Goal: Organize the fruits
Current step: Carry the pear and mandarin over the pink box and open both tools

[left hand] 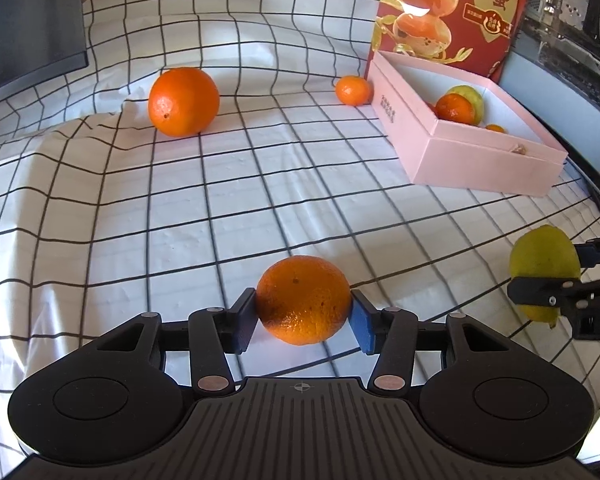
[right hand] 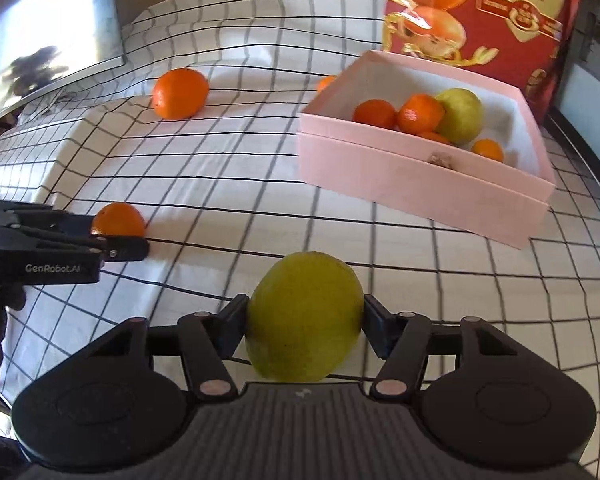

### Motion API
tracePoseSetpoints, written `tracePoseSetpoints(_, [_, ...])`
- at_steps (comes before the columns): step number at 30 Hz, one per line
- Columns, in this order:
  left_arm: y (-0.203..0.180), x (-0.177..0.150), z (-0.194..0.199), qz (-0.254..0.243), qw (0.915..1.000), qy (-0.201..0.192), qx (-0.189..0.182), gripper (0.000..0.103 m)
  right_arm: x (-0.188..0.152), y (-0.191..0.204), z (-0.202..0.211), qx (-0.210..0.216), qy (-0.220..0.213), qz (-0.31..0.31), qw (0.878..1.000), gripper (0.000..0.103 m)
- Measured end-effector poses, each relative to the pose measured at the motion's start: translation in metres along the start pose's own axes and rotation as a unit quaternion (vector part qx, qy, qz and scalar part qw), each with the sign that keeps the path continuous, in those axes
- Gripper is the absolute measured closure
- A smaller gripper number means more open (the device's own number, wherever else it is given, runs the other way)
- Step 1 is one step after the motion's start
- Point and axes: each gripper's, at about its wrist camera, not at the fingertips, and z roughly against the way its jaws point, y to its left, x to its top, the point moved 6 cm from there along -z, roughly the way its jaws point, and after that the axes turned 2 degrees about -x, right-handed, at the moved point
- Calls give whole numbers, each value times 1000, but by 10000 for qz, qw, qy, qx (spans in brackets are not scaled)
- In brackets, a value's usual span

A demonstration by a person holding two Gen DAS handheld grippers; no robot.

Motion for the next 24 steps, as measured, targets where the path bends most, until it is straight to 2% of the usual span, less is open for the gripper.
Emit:
tracePoseSetpoints(2, [-6, 15, 6, 116, 9992, -152, -343, 49, 3, -7, 4, -35, -49, -100, 9999, 43])
tracePoseSetpoints(4, [-20, 43, 16, 17, 9970, -507, -580, 49, 16, -18, 17, 16, -259, -233, 9994, 43])
tracePoseSetpoints(8, [-59, 114, 34, -381, 9878, -1174, -949, 49, 76, -42, 56, -109, -1002, -158, 9948, 43])
tracePoseSetpoints(10, [-79, 148, 34, -428, 9849, -1243, -1127, 49, 117, -58, 78, -203, -1371, -156, 9902, 43])
tracePoseSetpoints(12, [-95, 174, 32, -435, 9829, -1253, -1274, 49, 149, -74, 91, -238, -1541, -233, 9875, 43])
tracePoseSetpoints(15, [-119, 196, 26, -719, 9802, -1317, -1288, 49, 189, -95, 103, -341, -1721, -317, 9840, 43])
tracePoseSetpoints(20, [-145, 194, -11, -844, 9833, -943, -1310, 49, 217, -121, 100, -382, -1668, -306, 9848, 43])
tracePoseSetpoints(22, [-150, 184, -34, -870, 9855, -666, -1294, 49, 220, -128, 85, -421, -1577, -294, 9862, 43])
tracePoseSetpoints(24, [-153, 176, -60, -861, 9852, -202, -1468, 49, 220, -135, 68, -351, -1427, -423, 9882, 43])
